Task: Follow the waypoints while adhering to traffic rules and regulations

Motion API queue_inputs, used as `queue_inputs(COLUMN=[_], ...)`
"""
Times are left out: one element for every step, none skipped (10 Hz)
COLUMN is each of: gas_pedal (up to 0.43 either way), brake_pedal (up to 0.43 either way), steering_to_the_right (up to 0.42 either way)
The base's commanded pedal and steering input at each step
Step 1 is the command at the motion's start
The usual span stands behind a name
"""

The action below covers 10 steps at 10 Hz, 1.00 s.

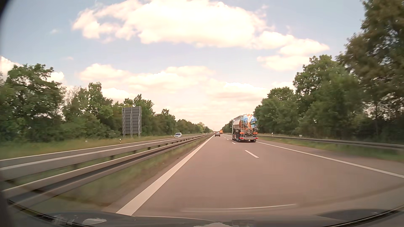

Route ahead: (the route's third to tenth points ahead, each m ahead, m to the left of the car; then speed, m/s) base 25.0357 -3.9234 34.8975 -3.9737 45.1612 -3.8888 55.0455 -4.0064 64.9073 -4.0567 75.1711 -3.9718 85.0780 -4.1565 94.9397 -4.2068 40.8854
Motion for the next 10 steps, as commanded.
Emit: queue_inputs(gas_pedal=[0.248,0.26,0.26,0.26,0.26,0.26,0.26,0.26,0.26,0.268], brake_pedal=[0.012,0.012,0.012,0.012,0.012,0.012,0.006,0.012,0.006,0.012], steering_to_the_right=[-0.001,-0.001,-0.001,-0.001,-0.001,0.0,0.0,0.0,0.0,0.0])
